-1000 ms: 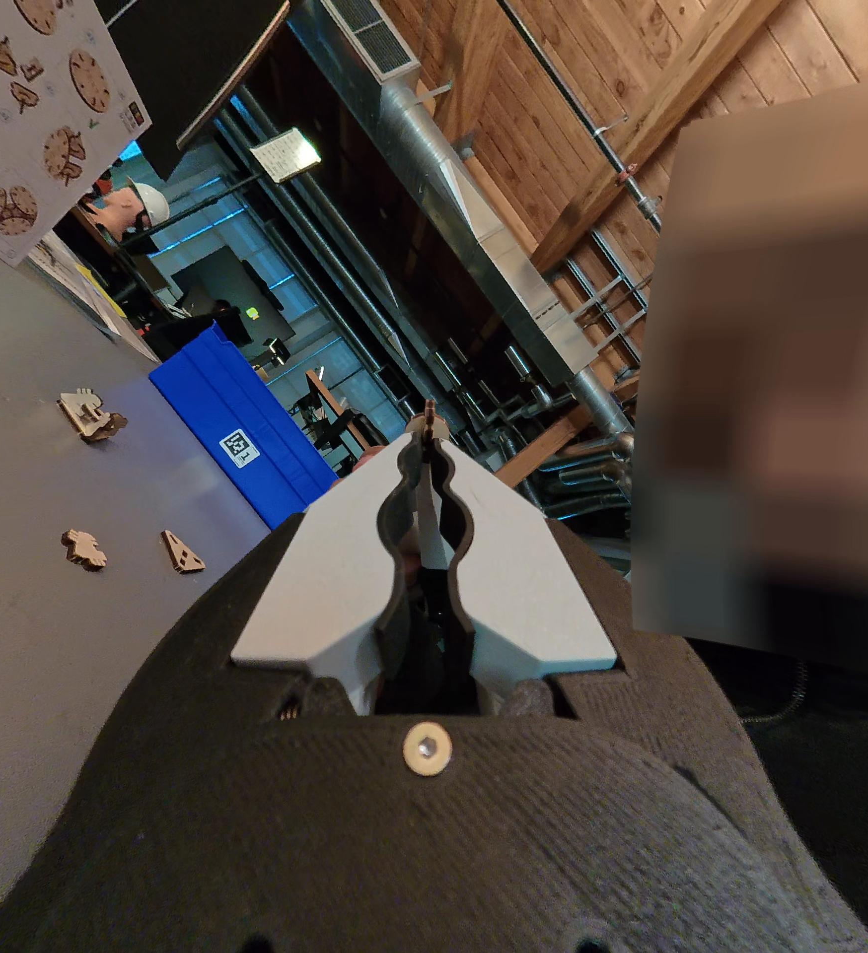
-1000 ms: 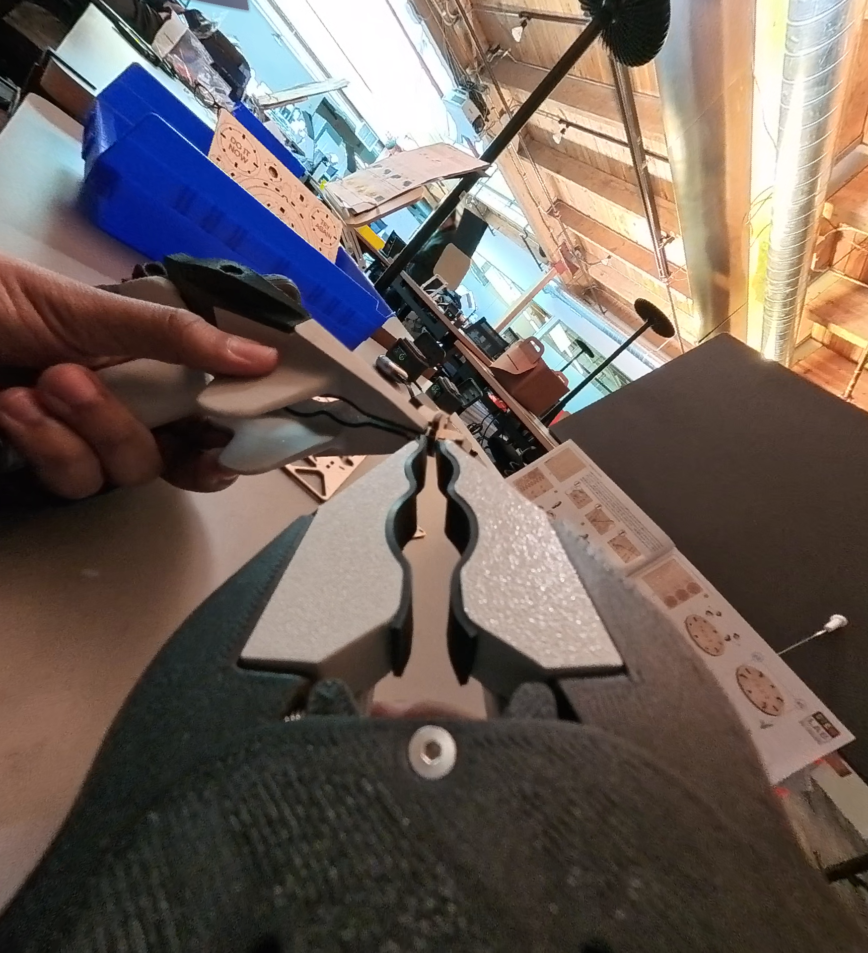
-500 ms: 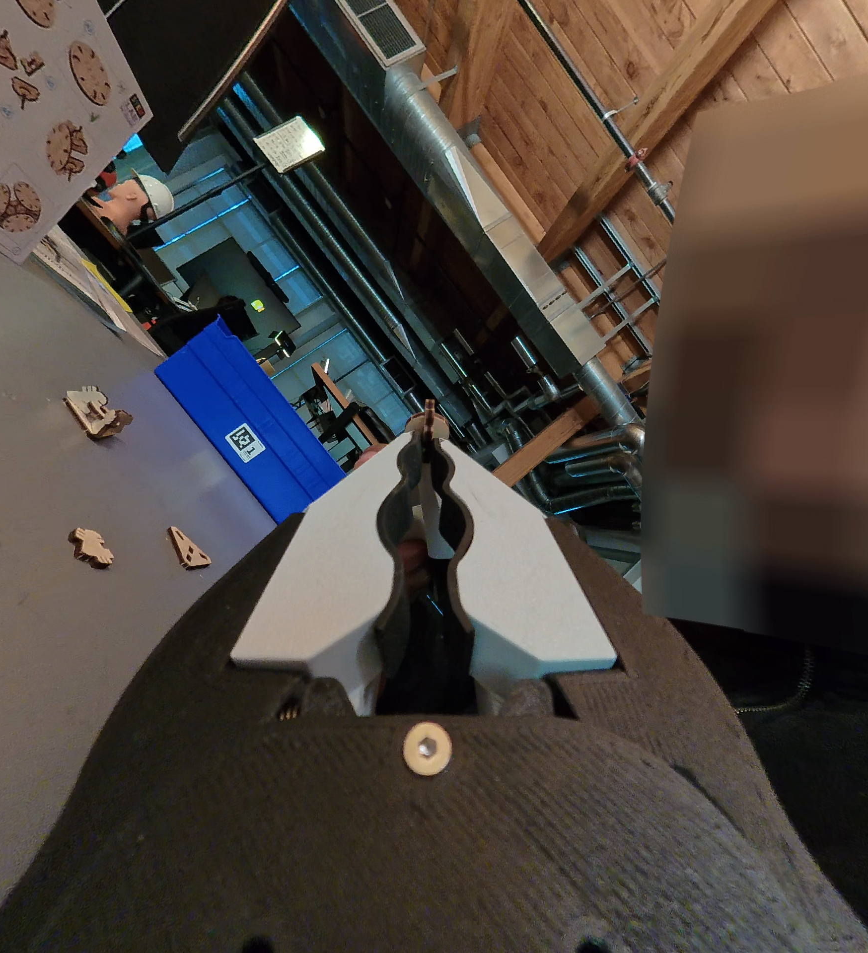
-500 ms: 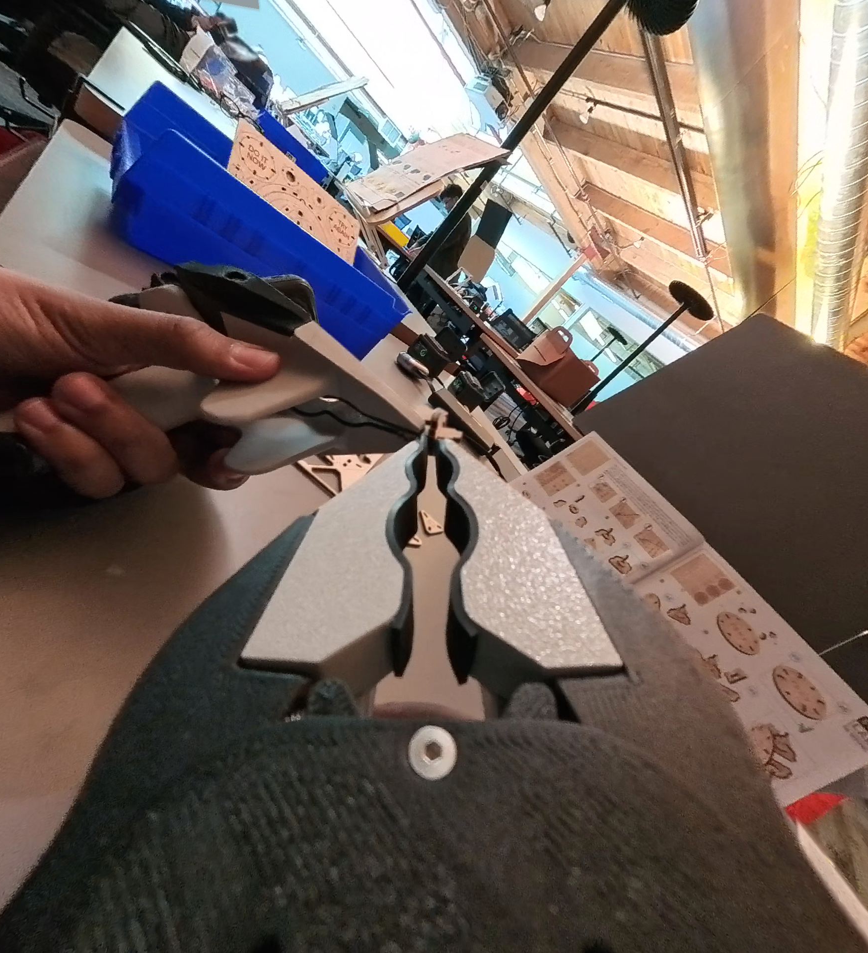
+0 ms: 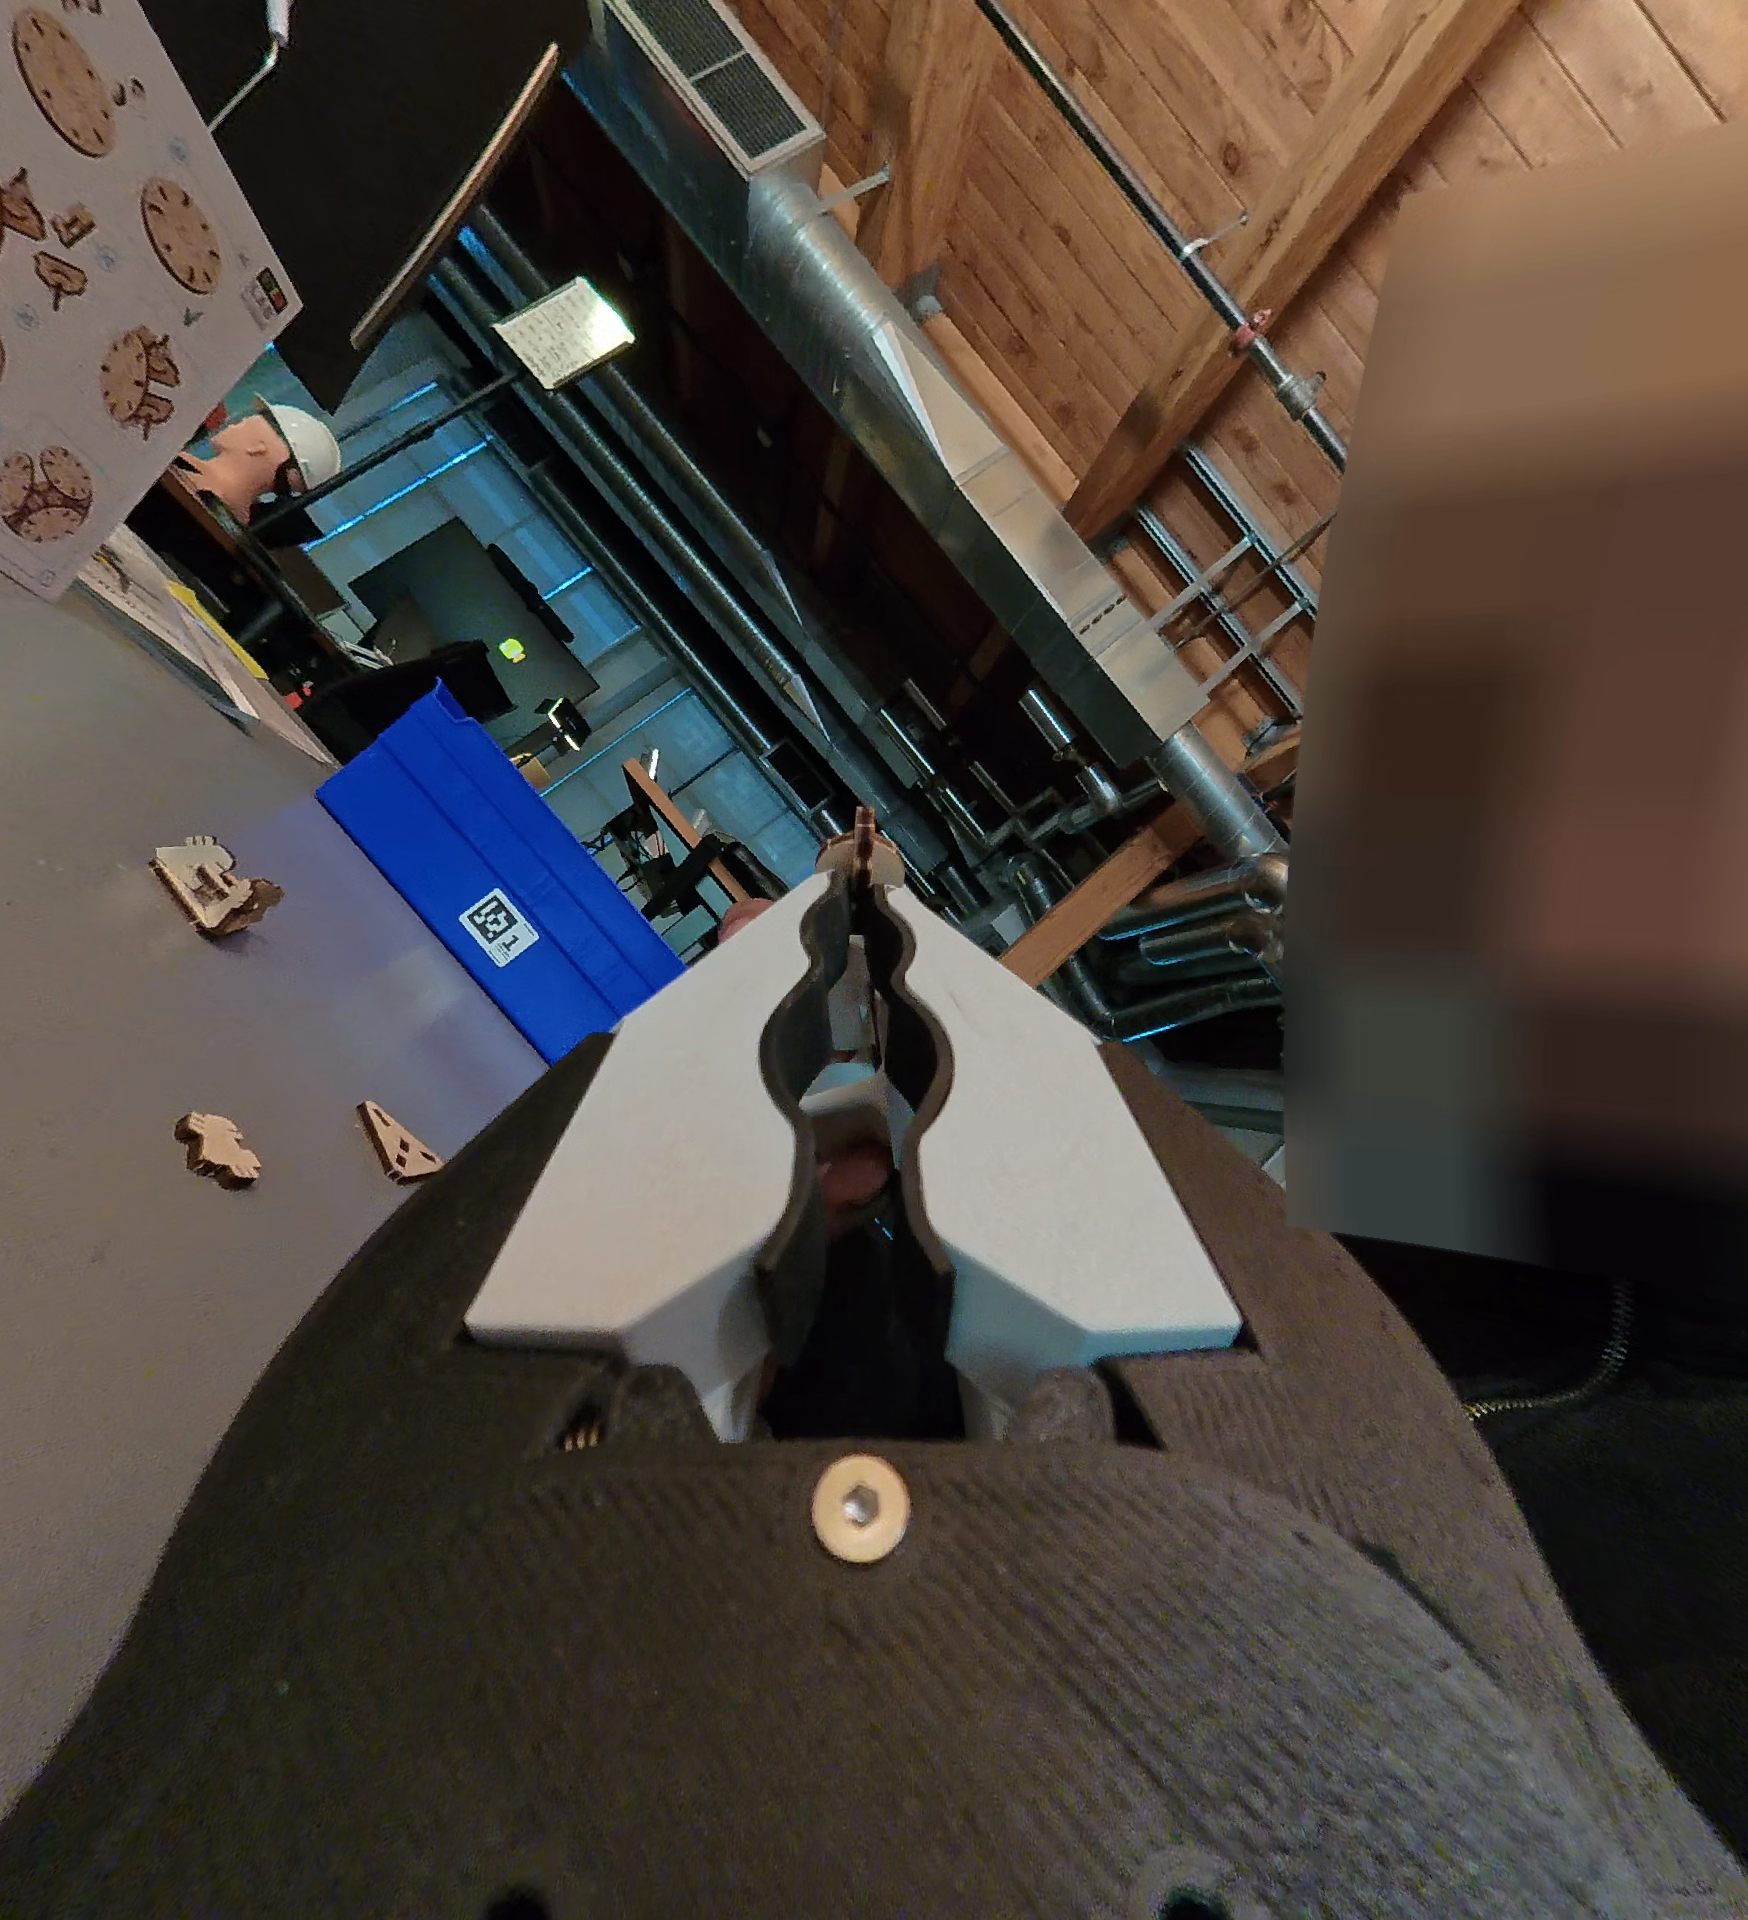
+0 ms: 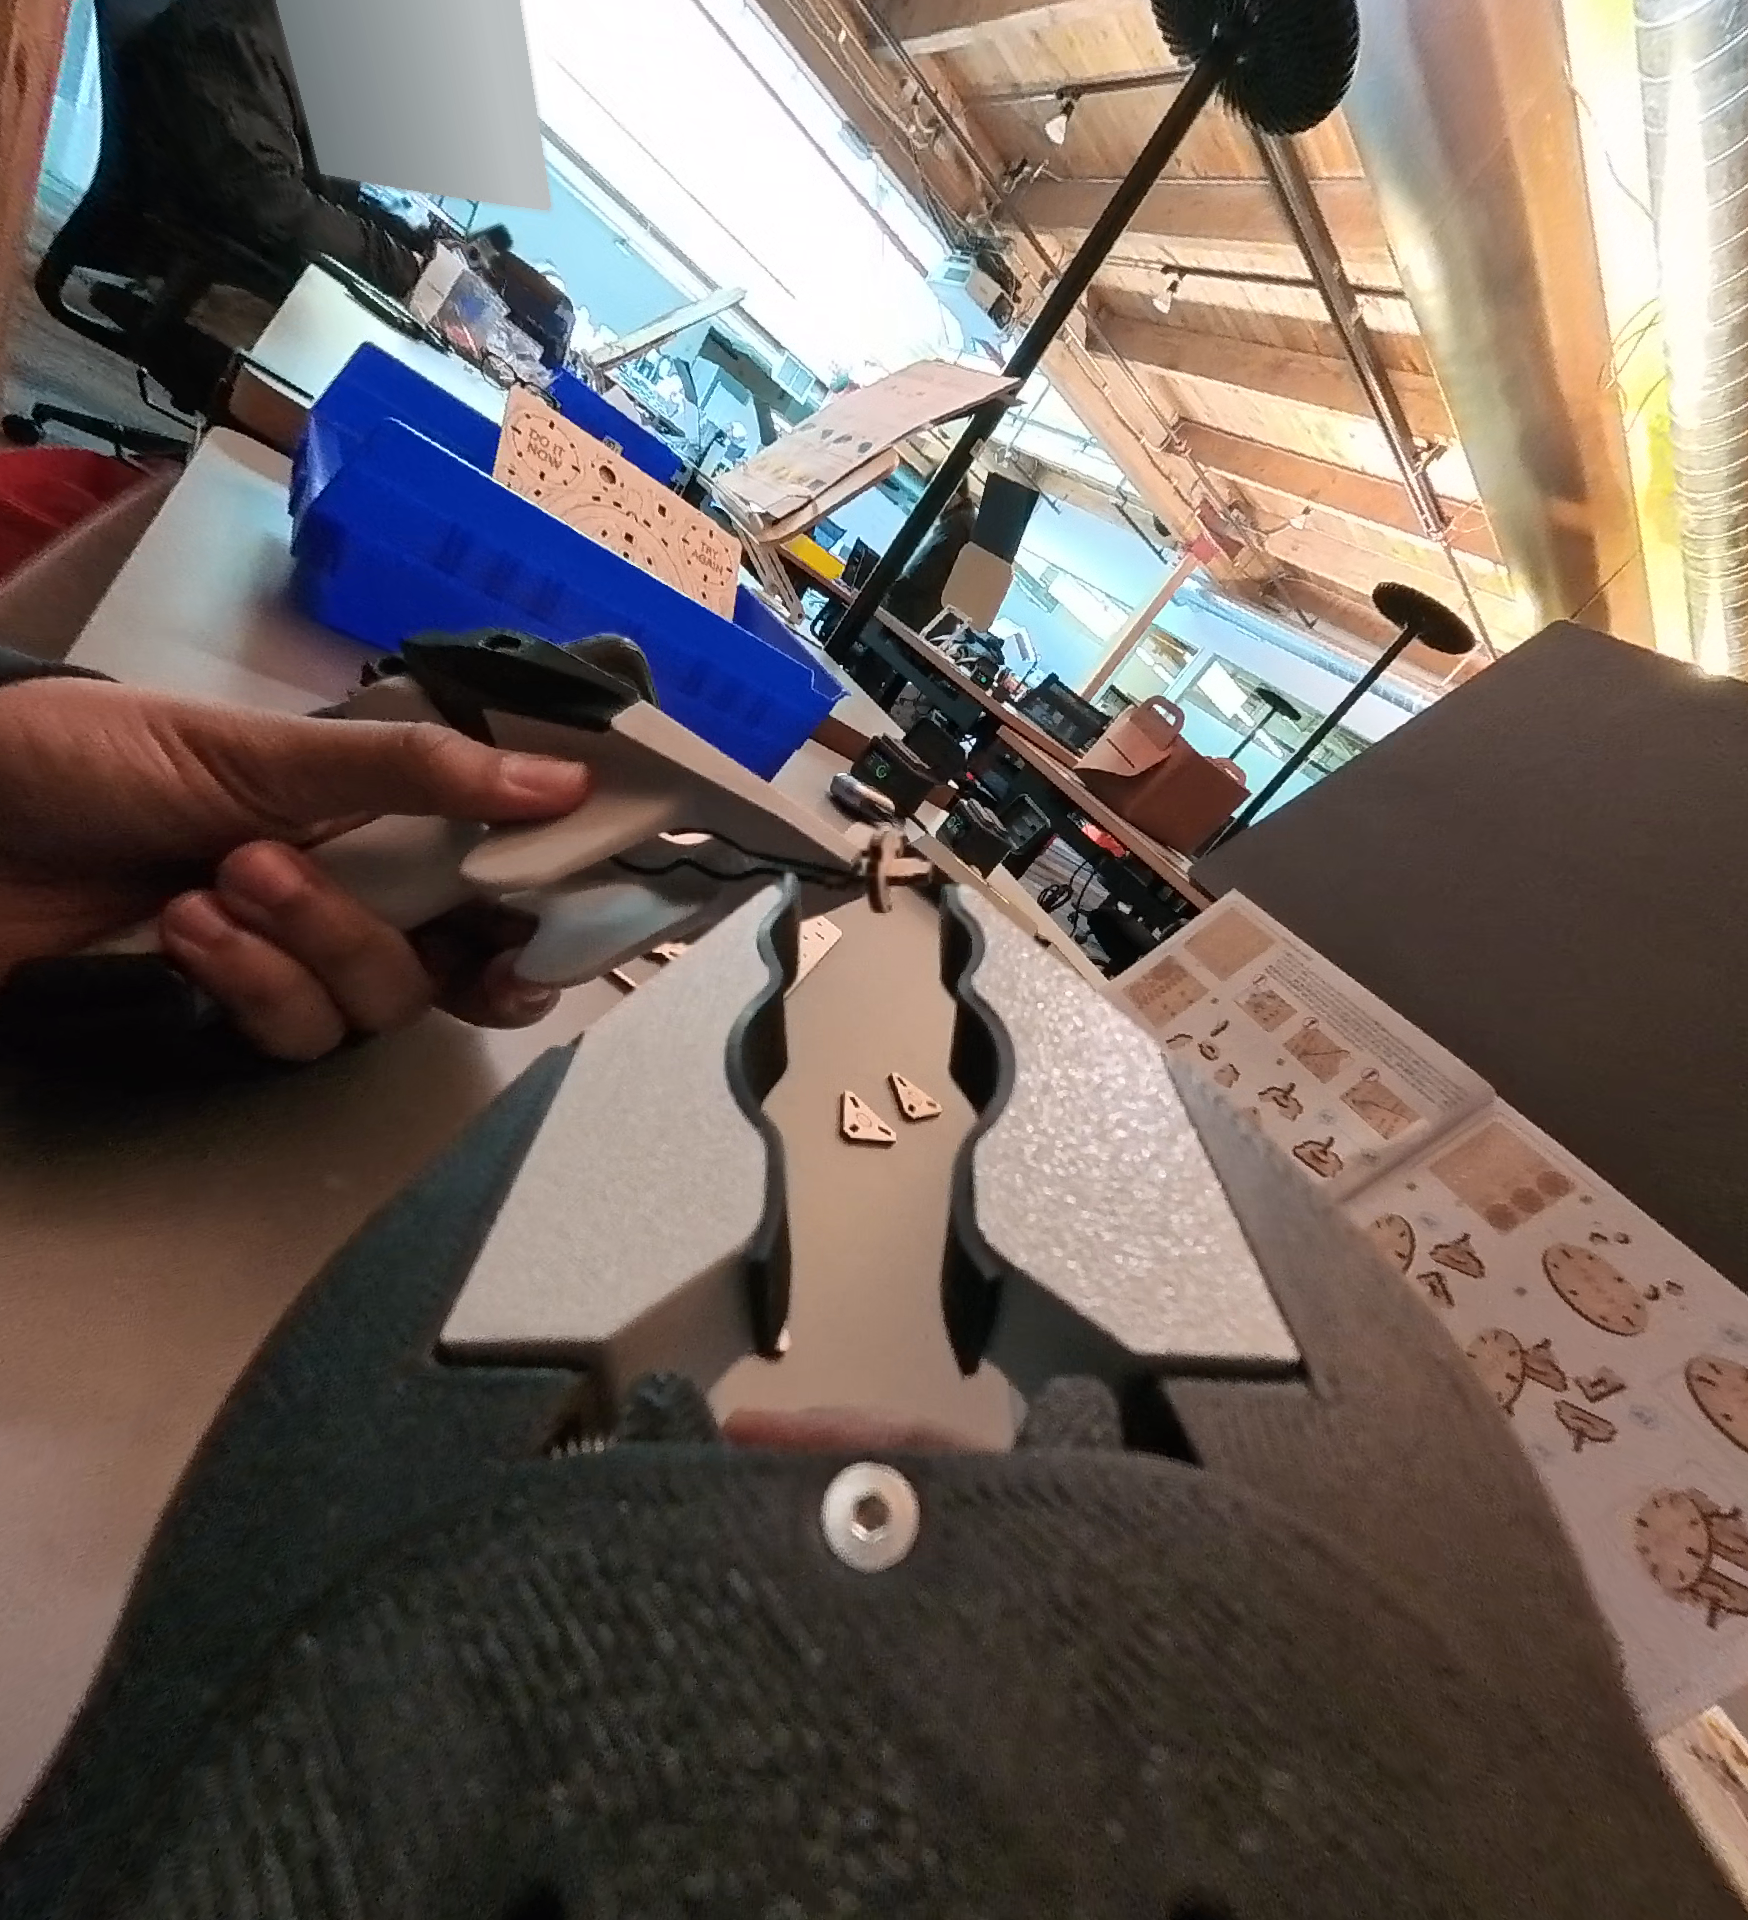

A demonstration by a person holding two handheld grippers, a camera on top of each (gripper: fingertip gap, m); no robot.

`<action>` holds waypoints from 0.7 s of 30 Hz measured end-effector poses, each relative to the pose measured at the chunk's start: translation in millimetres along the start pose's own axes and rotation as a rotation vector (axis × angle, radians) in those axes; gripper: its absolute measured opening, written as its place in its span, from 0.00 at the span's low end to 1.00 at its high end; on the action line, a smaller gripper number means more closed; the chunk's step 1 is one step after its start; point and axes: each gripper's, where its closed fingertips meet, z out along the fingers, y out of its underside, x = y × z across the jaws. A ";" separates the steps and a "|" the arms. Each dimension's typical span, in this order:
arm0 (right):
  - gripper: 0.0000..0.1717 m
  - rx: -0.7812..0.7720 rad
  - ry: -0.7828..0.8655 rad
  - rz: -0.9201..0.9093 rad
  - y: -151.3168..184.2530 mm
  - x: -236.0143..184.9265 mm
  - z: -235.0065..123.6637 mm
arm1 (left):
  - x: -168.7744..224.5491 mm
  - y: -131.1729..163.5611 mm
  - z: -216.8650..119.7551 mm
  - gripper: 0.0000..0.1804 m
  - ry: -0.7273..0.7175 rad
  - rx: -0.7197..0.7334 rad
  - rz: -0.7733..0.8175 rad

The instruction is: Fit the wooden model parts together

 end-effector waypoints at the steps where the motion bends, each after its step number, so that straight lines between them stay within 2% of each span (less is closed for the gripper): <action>1: 0.15 0.001 -0.002 -0.004 -0.4 -0.9 0.1 | 0.2 0.3 0.1 0.00 0.004 -0.003 -0.002; 5: 0.15 0.011 -0.008 -0.008 -2.1 -3.5 0.1 | 1.6 4.0 1.7 0.00 0.008 -0.025 0.015; 8: 0.13 0.048 -0.016 0.070 -7.9 1.7 -2.9 | 4.1 8.4 3.6 0.00 0.013 -0.050 0.041; 11: 0.06 0.158 -0.099 0.372 -24.1 11.6 -10.9 | 6.0 11.5 4.9 0.00 0.017 -0.069 0.064; 15: 0.08 0.174 -0.172 0.761 -16.0 34.7 -14.4 | 8.6 16.6 7.3 0.00 0.005 -0.105 0.139; 18: 0.11 0.132 -0.261 0.957 -7.0 32.1 -12.7 | 9.5 20.0 8.9 0.00 -0.011 -0.130 0.191; 21: 0.10 0.134 -0.320 1.053 -7.5 27.9 -12.0 | 10.3 20.9 9.3 0.00 -0.012 -0.134 0.207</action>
